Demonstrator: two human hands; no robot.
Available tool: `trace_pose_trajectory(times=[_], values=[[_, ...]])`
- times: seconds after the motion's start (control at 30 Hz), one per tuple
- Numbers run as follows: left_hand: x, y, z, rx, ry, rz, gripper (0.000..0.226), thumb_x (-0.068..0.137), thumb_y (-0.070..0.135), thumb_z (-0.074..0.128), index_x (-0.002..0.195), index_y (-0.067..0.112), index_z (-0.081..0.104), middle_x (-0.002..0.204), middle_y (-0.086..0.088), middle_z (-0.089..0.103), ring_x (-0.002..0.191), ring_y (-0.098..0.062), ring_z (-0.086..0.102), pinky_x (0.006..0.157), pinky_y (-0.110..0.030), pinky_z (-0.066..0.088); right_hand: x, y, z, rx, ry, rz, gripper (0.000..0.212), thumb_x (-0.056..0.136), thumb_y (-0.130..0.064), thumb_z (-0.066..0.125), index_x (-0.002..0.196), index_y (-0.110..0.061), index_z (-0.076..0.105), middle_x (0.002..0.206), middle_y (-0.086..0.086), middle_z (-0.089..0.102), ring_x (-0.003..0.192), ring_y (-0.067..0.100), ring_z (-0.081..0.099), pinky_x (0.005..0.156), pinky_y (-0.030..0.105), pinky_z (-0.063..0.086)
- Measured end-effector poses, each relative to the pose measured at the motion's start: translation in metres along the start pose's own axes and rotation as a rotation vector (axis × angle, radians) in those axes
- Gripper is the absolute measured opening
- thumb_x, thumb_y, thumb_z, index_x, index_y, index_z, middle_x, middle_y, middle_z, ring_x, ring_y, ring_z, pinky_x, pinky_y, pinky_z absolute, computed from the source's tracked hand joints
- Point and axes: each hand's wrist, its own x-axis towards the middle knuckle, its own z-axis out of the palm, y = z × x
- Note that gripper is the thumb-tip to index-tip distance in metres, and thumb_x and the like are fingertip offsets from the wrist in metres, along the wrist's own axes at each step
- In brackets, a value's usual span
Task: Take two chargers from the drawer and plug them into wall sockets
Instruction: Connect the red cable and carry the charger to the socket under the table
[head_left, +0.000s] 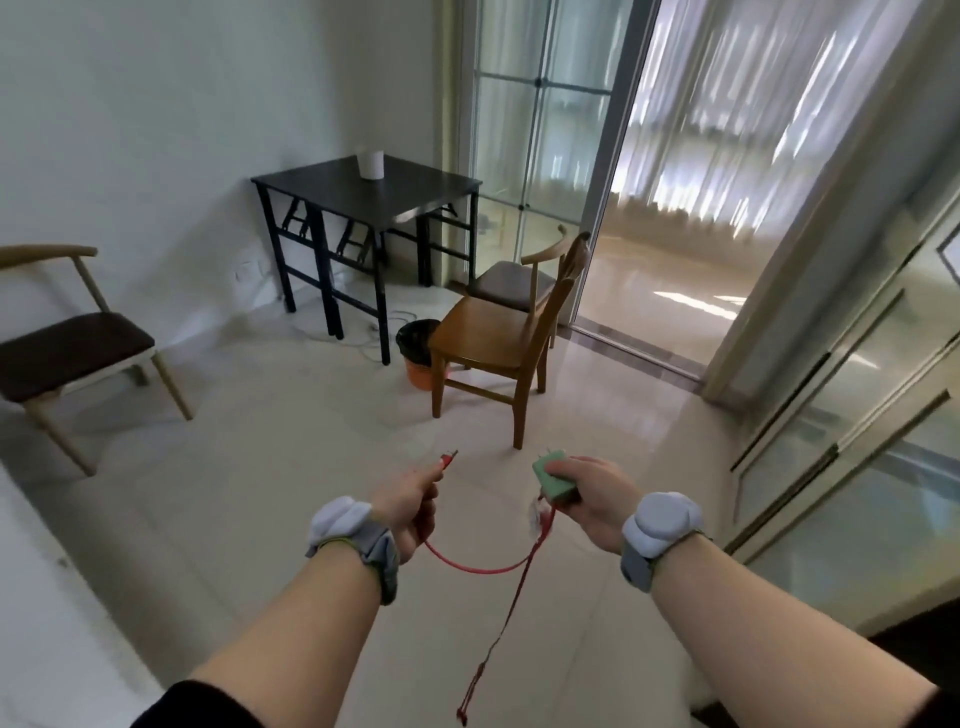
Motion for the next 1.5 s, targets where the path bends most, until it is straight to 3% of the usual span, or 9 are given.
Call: trace_pose_trajectory(times=[0.17,0.33,0.6,0.77,0.9,1.1,1.2,1.37,1.5], values=[[0.057,0.053,0.002,-0.052,0.112,0.050,0.019,0.084,0.030,0.062,0.071,0.018,0.056,0.037,0.009,0.044,0.029,-0.005,0.033,0.032,-0.014,0.027,0.077,-0.042,0.040,-0.027,-0.129,0.065,0.018,0.078,-0.017,0.069,0.086,-0.013,0.054,0.102,0.015,0.060,0.092,0.027,0.063,0.069,0.033,0.056],[0.102,0.112,-0.001,-0.101,0.202,0.053,0.019,0.085,0.029,0.061,0.072,0.017,0.055,0.038,0.008,0.044,0.030,-0.005,0.034,0.034,-0.015,0.026,0.152,-0.098,0.104,-0.063,-0.296,0.132,0.016,0.083,-0.016,0.065,0.088,-0.008,0.051,0.102,0.019,0.060,0.088,0.027,0.062,0.078,0.036,0.056],[0.180,0.188,-0.093,-0.295,0.392,0.115,0.016,0.082,0.025,0.063,0.069,0.017,0.057,0.044,0.006,0.049,0.036,-0.007,0.037,0.036,-0.015,0.031,0.259,-0.134,0.274,-0.237,-0.518,0.167,0.019,0.084,-0.017,0.063,0.090,-0.002,0.053,0.087,0.021,0.060,0.069,0.027,0.060,0.063,0.034,0.052],[0.242,0.245,-0.158,-0.336,0.399,0.126,0.019,0.085,0.032,0.061,0.074,0.016,0.061,0.049,0.007,0.048,0.032,-0.004,0.037,0.036,-0.013,0.031,0.323,-0.141,0.369,-0.276,-0.519,0.141,0.022,0.083,-0.016,0.064,0.094,-0.001,0.052,0.093,0.023,0.057,0.066,0.029,0.058,0.061,0.036,0.051],[0.289,0.310,-0.213,-0.325,0.381,0.088,0.023,0.087,0.036,0.057,0.075,0.016,0.062,0.040,0.010,0.039,0.030,-0.004,0.030,0.036,-0.014,0.026,0.369,-0.161,0.445,-0.325,-0.481,0.131,0.027,0.082,-0.016,0.063,0.101,0.000,0.053,0.094,0.022,0.056,0.069,0.031,0.057,0.060,0.037,0.051],[0.354,0.396,-0.270,-0.286,0.366,0.100,0.027,0.087,0.039,0.055,0.078,0.016,0.066,0.038,0.011,0.034,0.030,-0.003,0.027,0.034,-0.015,0.025,0.428,-0.198,0.534,-0.297,-0.455,0.097,0.016,0.084,-0.015,0.061,0.093,-0.004,0.055,0.091,0.019,0.059,0.075,0.026,0.060,0.056,0.032,0.054],[0.389,0.428,-0.288,-0.296,0.373,0.102,0.030,0.088,0.042,0.052,0.080,0.016,0.067,0.038,0.011,0.031,0.030,-0.003,0.025,0.034,-0.016,0.024,0.454,-0.212,0.571,-0.298,-0.474,0.089,0.020,0.084,-0.014,0.062,0.099,-0.003,0.055,0.093,0.018,0.058,0.078,0.026,0.060,0.060,0.032,0.053],[0.463,0.483,-0.314,-0.266,0.378,0.100,0.037,0.079,0.054,0.060,0.078,0.018,0.067,0.039,0.011,0.028,0.031,-0.005,0.023,0.035,-0.015,0.023,0.522,-0.232,0.642,-0.246,-0.520,0.130,0.011,0.085,-0.011,0.062,0.089,-0.007,0.053,0.095,0.019,0.056,0.084,0.028,0.059,0.068,0.034,0.054],[0.527,0.543,-0.338,-0.237,0.399,0.117,0.038,0.080,0.053,0.058,0.080,0.017,0.068,0.039,0.011,0.029,0.032,-0.004,0.022,0.035,-0.016,0.021,0.583,-0.262,0.727,-0.192,-0.615,0.221,0.016,0.086,-0.011,0.061,0.098,-0.003,0.053,0.089,0.018,0.058,0.076,0.026,0.060,0.063,0.032,0.052]])
